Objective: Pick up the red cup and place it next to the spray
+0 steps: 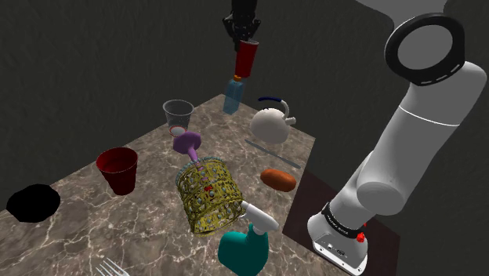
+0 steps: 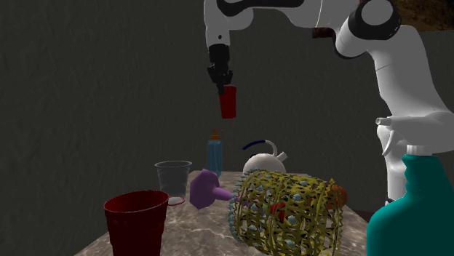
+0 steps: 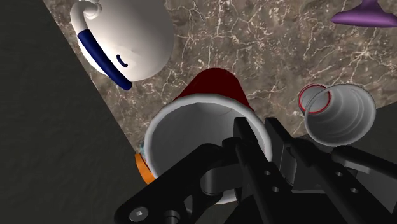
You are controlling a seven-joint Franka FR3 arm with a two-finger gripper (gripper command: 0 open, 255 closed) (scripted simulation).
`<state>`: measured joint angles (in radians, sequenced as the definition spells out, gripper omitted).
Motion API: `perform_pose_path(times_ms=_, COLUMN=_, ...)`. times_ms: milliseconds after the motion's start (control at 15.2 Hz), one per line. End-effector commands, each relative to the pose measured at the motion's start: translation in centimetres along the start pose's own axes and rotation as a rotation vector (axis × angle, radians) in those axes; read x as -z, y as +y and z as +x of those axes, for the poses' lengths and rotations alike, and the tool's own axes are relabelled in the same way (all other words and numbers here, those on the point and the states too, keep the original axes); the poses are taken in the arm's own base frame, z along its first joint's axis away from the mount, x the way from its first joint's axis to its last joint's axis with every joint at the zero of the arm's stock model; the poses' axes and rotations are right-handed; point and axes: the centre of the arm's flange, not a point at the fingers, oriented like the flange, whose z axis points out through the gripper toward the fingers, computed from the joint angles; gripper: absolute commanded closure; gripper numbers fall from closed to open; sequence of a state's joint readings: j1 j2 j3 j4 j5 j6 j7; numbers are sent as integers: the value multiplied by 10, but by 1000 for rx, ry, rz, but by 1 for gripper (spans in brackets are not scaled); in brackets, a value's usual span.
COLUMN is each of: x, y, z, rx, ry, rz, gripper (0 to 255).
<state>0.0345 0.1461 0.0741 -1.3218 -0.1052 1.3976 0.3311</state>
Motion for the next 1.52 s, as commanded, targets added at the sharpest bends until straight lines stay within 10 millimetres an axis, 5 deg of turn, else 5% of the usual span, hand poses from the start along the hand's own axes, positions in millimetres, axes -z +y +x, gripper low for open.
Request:
perform_pose_path(times_ms=0, x=10, y=0, z=0, rx=0, ry=0, rz=0, gripper=255)
perform_pose_path(times_ms=396, x=41, y=3, z=-1, rx=0, ry=0, rz=0, gripper=255)
perform_pose_path(times_ms=1452, x=52, y=-137, z=-159, rx=0, ry=0, rz=0, gripper=255)
